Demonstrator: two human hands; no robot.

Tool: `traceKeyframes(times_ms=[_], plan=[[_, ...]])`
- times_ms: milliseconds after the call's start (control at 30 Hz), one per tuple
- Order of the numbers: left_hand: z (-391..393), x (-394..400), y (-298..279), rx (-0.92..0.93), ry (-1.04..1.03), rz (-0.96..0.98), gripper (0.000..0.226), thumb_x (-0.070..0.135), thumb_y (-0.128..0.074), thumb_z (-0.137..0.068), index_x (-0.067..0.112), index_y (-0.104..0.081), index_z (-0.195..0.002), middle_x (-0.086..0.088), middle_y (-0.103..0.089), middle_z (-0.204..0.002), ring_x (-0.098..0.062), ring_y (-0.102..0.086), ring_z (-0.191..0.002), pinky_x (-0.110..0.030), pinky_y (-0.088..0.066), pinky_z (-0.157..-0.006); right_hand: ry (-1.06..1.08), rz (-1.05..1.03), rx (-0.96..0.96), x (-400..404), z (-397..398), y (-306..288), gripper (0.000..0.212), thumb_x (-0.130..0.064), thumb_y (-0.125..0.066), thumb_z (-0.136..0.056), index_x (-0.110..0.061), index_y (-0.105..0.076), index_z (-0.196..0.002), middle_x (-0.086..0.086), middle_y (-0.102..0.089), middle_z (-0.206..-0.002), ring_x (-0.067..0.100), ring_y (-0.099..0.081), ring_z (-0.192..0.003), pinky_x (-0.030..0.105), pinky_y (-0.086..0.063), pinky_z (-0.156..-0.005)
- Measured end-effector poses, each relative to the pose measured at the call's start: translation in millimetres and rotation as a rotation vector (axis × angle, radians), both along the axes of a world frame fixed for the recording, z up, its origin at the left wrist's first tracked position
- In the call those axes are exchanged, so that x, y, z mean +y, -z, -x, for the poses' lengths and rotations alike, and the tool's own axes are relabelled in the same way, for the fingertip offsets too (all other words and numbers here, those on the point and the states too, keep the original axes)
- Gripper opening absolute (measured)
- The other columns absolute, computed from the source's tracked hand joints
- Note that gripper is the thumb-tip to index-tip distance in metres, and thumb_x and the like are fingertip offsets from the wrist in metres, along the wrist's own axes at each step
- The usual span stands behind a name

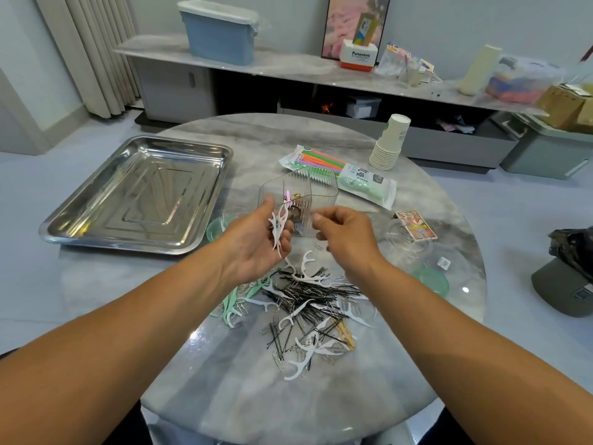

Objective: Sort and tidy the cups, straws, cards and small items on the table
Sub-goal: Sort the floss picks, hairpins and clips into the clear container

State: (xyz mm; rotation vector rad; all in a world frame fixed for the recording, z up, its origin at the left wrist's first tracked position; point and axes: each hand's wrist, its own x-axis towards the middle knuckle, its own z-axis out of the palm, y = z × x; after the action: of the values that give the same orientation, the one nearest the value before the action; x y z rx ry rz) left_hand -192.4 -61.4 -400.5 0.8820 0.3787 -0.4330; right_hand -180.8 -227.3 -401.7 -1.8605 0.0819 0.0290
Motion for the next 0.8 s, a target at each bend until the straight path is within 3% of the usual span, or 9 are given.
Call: traceKeyframes(times_ms=[100,200,300,467,533,633,733,800], plan=[[-0.1,6.7,-1.8,-0.035,0.035,-0.123,0.036,0.032,-0.076,-0.083,0.006,-0.064,-0.105,-0.002,-0.056,-0.081,-0.008,-0.049,-0.063,-0.017,-0.046,-0.050,-0.278,0.519,0.115,-21.1,-15.6,6.2,0.031,-0.005,-0.064,-0.097,-0.021,-0.071,-0.123,0.003,-0.067,-0.129,0.018,-0.063,-0.115,0.031,-0.052,-0.096],[1.4,11.4,5.8,0.004,0.059,-0.234,0.025,0.008,-0.074,-0.085,0.001,-0.062,-0.106,-0.004,-0.053,-0.083,-0.008,-0.045,-0.063,-0.015,-0.041,-0.046,-0.510,0.787,0.144,-26.1,-18.7,15.9,0.045,-0.006,-0.064,-0.097,-0.030,-0.064,-0.135,0.004,-0.053,-0.147,0.023,-0.058,-0.123,0.028,-0.048,-0.093],[2.5,13.1,12.0,0.090,0.041,-0.254,0.018,0.006,-0.058,-0.100,-0.001,-0.057,-0.116,-0.005,-0.051,-0.077,-0.007,-0.044,-0.055,-0.014,-0.035,-0.039,-0.638,0.926,0.013,-21.7,-24.4,25.5,0.039,-0.017,-0.072,-0.093,-0.031,-0.068,-0.129,0.002,-0.051,-0.134,0.020,-0.052,-0.113,0.029,-0.042,-0.095],[4.5,15.4,12.8,0.114,0.092,-0.244,0.014,0.015,-0.048,-0.104,0.007,-0.057,-0.110,-0.002,-0.054,-0.068,-0.010,-0.050,-0.053,-0.020,-0.043,-0.042,-0.604,0.915,-0.020,-18.2,-32.6,32.8,0.009,-0.020,-0.084,-0.082,-0.022,-0.077,-0.088,-0.008,-0.057,-0.102,0.010,-0.054,-0.087,0.023,-0.041,-0.070],[6.4,17.5,11.7,0.118,0.147,-0.211,0.012,0.018,-0.049,-0.103,0.010,-0.058,-0.102,-0.001,-0.055,-0.067,-0.011,-0.051,-0.055,-0.023,-0.048,-0.051,-0.618,0.909,0.006,-17.2,-34.3,33.2,0.011,-0.016,-0.084,-0.082,-0.021,-0.075,-0.079,-0.011,-0.064,-0.089,0.007,-0.060,-0.078,0.017,-0.043,-0.061],[7.1,21.6,11.4,0.133,0.171,-0.153,0.014,0.023,-0.053,-0.100,0.012,-0.060,-0.104,0.001,-0.056,-0.067,-0.010,-0.054,-0.056,-0.029,-0.054,-0.063,-0.652,0.933,0.026,-16.8,-34.5,30.7,0.015,-0.018,-0.081,-0.085,-0.025,-0.069,-0.078,-0.011,-0.068,-0.082,0.009,-0.065,-0.077,0.024,-0.051,-0.065],[4.8,24.8,11.7,0.132,0.155,-0.111,0.025,0.037,-0.058,-0.099,0.014,-0.059,-0.111,0.002,-0.054,-0.070,-0.009,-0.051,-0.056,-0.027,-0.052,-0.058,-0.675,0.958,0.039,-18.3,-34.6,26.5,0.017,-0.023,-0.078,-0.088,-0.028,-0.063,-0.082,-0.011,-0.068,-0.085,0.010,-0.064,-0.081,0.028,-0.050,-0.069],[4.0,25.0,12.7,0.111,0.142,-0.121,0.027,0.030,-0.064,-0.097,0.012,-0.057,-0.116,0.002,-0.053,-0.072,-0.008,-0.049,-0.056,-0.023,-0.050,-0.054,-0.687,0.928,0.060,-20.9,-34.3,23.9,0.016,-0.021,-0.076,-0.090,-0.028,-0.062,-0.086,-0.009,-0.068,-0.087,0.013,-0.065,-0.084,0.030,-0.052,-0.073]])
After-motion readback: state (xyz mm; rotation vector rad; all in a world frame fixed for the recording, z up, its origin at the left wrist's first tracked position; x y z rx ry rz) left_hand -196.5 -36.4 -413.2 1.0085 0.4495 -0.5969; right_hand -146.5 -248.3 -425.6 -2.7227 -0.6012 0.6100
